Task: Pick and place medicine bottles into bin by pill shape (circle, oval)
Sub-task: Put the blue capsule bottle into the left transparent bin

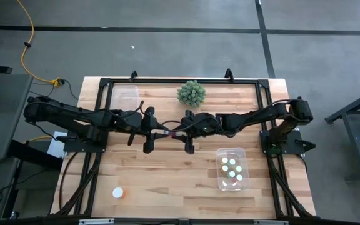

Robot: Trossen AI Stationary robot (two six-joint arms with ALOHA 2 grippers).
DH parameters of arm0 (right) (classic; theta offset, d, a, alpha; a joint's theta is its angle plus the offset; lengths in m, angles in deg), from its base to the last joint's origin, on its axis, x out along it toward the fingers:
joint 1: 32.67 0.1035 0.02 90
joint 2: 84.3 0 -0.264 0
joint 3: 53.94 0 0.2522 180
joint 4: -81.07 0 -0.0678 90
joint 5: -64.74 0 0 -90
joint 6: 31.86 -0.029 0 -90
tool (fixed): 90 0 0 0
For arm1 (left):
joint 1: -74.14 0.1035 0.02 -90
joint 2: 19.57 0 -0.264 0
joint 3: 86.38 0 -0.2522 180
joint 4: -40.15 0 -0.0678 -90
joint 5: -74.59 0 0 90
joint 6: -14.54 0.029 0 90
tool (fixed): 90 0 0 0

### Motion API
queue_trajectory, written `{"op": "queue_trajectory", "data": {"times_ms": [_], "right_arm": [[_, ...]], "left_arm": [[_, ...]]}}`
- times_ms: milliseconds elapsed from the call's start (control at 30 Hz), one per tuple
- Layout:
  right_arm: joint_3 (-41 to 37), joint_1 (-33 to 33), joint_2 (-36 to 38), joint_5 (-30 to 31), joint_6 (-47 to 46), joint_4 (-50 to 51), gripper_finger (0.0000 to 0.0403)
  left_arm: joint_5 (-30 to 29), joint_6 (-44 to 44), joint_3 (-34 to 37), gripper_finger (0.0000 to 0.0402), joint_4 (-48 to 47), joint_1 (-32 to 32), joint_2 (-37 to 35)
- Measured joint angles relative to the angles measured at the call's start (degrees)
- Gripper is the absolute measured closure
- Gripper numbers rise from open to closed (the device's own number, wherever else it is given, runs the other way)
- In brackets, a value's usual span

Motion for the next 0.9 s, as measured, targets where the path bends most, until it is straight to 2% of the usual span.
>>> {"op": "queue_trajectory", "data": {"times_ms": [200, 300, 367, 467, 567, 667, 733, 900], "right_arm": [[3.3, -0.4, 1.1, 1.0, 0.3, 6.5, 0.0214], [6.0, -0.4, 1.7, 4.3, 3.4, 15.1, 0.0182], [8.3, -0.7, 2.0, 7.7, 4.8, 21.0, 0.0166], [10.5, -1.6, 3.1, 11.9, 5.8, 28.3, 0.0153], [10.5, -3.0, 4.8, 12.9, 5.7, 30.5, 0.0151], [10.5, -4.6, 5.9, 12.9, 5.4, 30.4, 0.0151], [10.5, -5.6, 6.1, 12.9, 4.9, 30.1, 0.0151], [10.5, -7.2, 6.1, 12.1, 2.9, 30.0, 0.0151]], "left_arm": [[-0.2, 0.2, 0.0, 0.0300, -1.2, 0.0, 0.0], [-0.6, 0.4, 0.0, 0.0300, -4.6, 0.7, -1.0], [-0.8, 0.4, -1.8, 0.0300, -11.2, 1.9, -2.3], [-2.1, 2.3, -8.2, 0.0300, -25.5, 4.3, -4.6], [-8.0, 5.6, -15.6, 0.0300, -37.8, 7.2, -6.2], [-14.6, 7.7, -22.3, 0.0300, -45.6, 12.0, -6.7], [-16.4, 7.7, -25.6, 0.0300, -49.6, 16.6, -6.2], [-13.9, 7.9, -29.1, 0.0300, -57.8, 31.0, -3.1]]}}
